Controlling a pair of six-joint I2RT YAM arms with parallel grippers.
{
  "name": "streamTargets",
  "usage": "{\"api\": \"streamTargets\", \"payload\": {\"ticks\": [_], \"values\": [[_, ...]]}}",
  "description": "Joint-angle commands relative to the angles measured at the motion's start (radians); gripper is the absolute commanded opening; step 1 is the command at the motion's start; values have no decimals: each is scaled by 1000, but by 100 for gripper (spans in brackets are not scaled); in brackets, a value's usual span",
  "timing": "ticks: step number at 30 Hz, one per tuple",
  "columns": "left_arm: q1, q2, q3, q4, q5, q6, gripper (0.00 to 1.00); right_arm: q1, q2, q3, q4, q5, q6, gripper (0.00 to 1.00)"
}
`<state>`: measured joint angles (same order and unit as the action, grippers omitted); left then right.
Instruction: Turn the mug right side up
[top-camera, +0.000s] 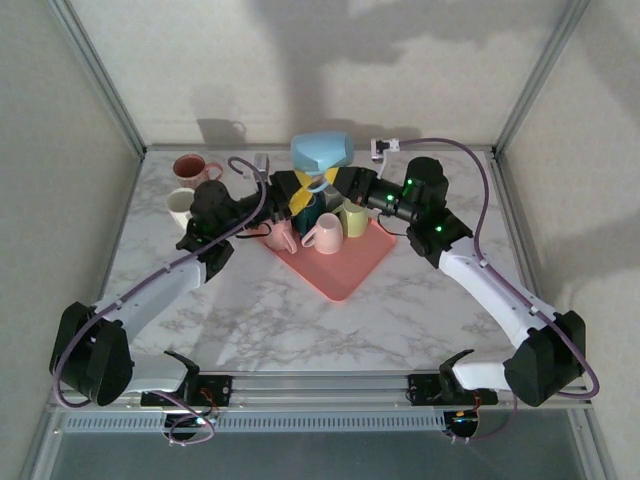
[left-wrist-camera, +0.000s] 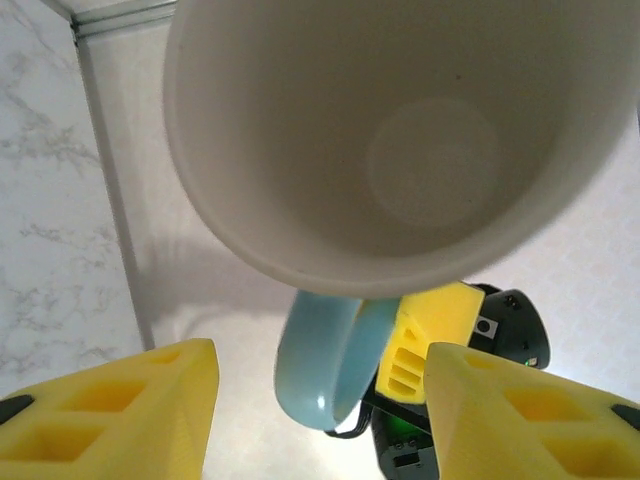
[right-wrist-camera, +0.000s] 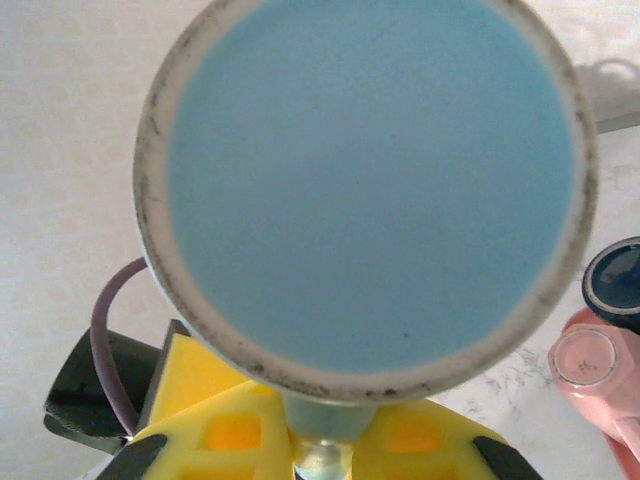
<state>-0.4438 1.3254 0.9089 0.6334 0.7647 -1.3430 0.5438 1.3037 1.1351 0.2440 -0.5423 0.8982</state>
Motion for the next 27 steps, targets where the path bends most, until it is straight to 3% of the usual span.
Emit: {"api": "streamTargets", "payload": {"ticks": [1,15,17,19,27], "values": [[-18,19,25,134,-12,-70,52,1,-29,-1,173,-32,35,0],[-22,63,40,286,-19,-151,20,11,0,-29,278,-48,133,0],[-22,60,41,287,-22,-149,13,10,4,-29,276,-51,134,0],[-22,53,41,287,-21,-144,0,11,9,-28,275,-54,135,0],[-23,-8,52,195,-62,-1,0,11,7,-32,238,-34,122,0]]}}
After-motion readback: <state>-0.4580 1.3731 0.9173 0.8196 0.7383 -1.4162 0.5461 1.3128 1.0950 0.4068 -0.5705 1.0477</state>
